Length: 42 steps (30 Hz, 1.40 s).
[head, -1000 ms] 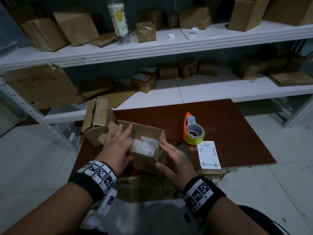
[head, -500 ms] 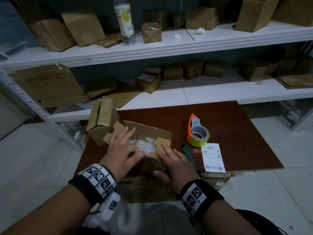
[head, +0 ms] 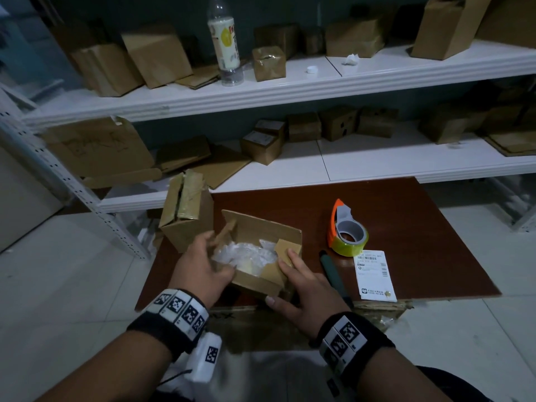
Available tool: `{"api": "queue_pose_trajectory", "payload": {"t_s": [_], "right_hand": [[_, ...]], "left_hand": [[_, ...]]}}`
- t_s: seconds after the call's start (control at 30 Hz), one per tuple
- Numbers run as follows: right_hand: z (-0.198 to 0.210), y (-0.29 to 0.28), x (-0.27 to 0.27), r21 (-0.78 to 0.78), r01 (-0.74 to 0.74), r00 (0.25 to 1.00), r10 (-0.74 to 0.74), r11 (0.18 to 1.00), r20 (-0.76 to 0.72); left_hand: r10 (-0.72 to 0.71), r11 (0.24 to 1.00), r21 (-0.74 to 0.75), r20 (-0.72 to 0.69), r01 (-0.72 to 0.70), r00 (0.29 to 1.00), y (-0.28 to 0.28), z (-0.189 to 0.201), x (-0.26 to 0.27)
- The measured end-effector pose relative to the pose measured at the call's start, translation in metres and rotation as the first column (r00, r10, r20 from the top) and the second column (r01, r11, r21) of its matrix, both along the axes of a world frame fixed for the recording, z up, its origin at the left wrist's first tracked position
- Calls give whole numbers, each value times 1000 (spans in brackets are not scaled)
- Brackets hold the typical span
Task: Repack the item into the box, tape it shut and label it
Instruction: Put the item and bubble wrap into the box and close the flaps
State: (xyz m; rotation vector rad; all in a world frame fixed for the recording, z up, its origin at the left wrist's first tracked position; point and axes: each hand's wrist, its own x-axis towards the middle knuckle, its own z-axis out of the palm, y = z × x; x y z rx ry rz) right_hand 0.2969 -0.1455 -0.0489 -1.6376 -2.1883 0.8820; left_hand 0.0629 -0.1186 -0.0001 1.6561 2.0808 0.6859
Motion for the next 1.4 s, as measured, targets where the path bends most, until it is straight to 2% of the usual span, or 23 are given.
{"api": "queue_pose_trajectory", "payload": {"t_s": [0.1,0.2,0.27,0.33,0.37,0.43,0.53,0.63,0.73,0.8,0.9,0.97,1.03,1.17,1.3,1.4], "right_hand": [[0,0,1,-10,-1,1000,1,1000,-11],[-1,0,-1,-2,1,1000,-1,1000,-1],[-2,-1,-3,9,19,1000,-19,1000,5],[-2,-2,-5,20,37,999,-37,999,1],[-1,-1,-6,16,47,999,-46,999,-9],[-2,1,-4,-7,62,996,-62,998,-66],[-4,5,1,31,79,976,-71,996,-206],[-8,9,4,57,93,964,-76,994,-256],[-11,10,5,94,99,960,-71,991,-270],[-12,11,6,114,127,961,-94,985,-258],[-12,13,10,165,250,947,-205,954,-249],[-11,17,15,203,366,902,-293,908,-318],[-11,21,21,197,396,879,-309,897,-363],[-10,22,22,187,272,921,-199,944,-335],[-15,16,3,247,67,986,-27,967,-164],[-20,14,-1,228,31,997,-13,973,-77]], "left_hand": [[-163,987,-30,-237,161,958,-5,-5,0],[-301,952,-90,-429,291,852,-6,-3,-3],[-400,916,-198,-482,348,780,-3,2,-5],[-477,879,-266,-474,396,740,3,9,-8],[-493,870,-272,-447,411,747,7,12,-9],[-465,885,-203,-349,419,813,13,17,-10],[-295,953,4,-239,304,925,21,14,-2],[-223,971,40,-220,237,950,37,4,14],[-332,932,-5,-413,363,848,51,-12,24],[-399,900,-36,-469,434,788,54,-22,26],[-377,897,26,-475,441,795,53,-35,24],[-339,895,105,-474,434,813,52,-40,23],[-335,886,127,-490,445,805,52,-43,22],[-394,880,46,-484,472,782,53,-39,23],[-531,838,-224,-545,497,649,54,-30,26],[-577,813,-329,-565,480,590,55,-26,28]]}}
